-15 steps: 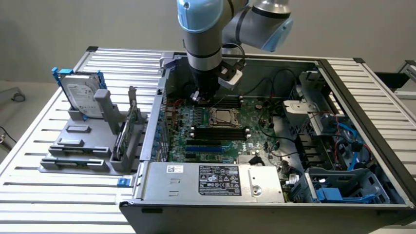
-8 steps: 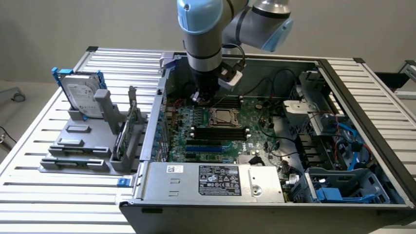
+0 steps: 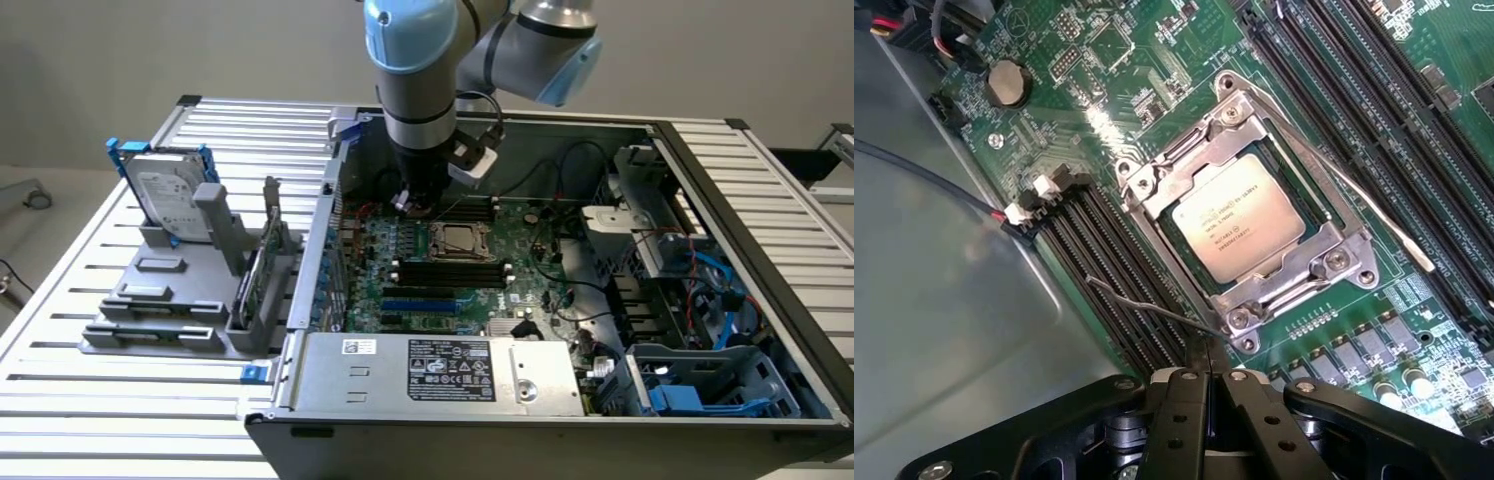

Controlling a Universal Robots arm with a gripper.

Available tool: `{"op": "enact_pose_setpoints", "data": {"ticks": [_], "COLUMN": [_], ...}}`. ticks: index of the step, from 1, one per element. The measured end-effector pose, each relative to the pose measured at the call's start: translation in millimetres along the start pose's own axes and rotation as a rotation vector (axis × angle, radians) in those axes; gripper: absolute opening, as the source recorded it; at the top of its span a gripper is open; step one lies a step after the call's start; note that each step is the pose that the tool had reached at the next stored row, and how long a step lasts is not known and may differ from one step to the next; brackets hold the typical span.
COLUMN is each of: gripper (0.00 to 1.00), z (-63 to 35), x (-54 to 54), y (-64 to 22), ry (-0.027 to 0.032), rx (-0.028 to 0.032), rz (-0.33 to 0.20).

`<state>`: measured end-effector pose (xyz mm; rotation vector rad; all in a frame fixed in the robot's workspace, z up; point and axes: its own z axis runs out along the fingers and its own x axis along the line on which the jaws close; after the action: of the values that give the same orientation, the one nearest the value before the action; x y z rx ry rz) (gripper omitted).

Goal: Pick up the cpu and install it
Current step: 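Install the first cpu locking lever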

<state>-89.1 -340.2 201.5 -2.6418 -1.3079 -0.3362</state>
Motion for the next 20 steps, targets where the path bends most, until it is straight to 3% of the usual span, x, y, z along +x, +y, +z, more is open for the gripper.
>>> {"op": "enact_pose_setpoints", "data": {"ticks": [5, 20], "gripper": [0.11, 0.11], "z": [1.9, 4.8], "x": [0.7, 5.1], "y": [1.8, 7.5], "ry": [-0.0029, -0.0039], "rx": [-0.0022, -0.0039], "rz": [0.000, 0.003]}}
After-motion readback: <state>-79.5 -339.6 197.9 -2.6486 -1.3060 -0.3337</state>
